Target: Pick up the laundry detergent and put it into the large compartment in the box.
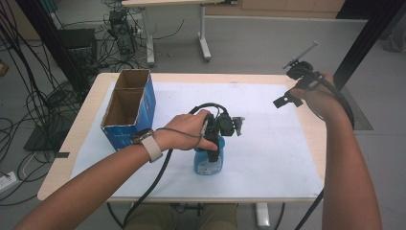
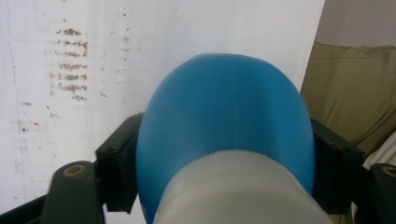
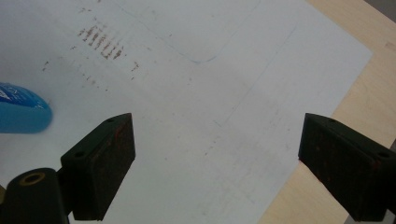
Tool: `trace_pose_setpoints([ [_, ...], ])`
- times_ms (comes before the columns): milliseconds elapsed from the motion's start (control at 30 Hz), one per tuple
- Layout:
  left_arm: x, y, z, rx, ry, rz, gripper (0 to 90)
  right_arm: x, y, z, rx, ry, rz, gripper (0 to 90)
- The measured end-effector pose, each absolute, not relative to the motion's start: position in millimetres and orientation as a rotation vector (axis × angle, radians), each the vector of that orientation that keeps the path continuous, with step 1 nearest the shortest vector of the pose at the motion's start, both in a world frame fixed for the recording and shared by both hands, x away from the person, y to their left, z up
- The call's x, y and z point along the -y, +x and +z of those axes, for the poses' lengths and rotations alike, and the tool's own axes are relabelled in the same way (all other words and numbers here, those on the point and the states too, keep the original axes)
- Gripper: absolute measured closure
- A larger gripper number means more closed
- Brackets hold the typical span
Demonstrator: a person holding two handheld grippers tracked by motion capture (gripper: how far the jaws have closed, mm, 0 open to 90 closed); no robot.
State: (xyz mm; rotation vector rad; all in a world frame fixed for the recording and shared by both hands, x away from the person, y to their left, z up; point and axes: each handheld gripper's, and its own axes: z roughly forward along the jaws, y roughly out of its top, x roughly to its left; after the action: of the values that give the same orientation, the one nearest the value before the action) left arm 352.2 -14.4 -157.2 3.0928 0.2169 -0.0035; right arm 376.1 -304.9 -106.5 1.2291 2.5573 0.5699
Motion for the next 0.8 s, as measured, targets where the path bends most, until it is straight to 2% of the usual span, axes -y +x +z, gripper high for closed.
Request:
trace_pose_setpoints([
  [167,13.6,351.5,-158.1,-0.231,3.089,0.016,38.1,305.4,376.2,-106.9,-2.558,1.23,0.571,10.8],
  [800,13.7,354.4,-158.3,-0.243,3.087,-0.001,39.4,302.5,375.3,-104.5,-2.557,1.221,0.569,10.8],
])
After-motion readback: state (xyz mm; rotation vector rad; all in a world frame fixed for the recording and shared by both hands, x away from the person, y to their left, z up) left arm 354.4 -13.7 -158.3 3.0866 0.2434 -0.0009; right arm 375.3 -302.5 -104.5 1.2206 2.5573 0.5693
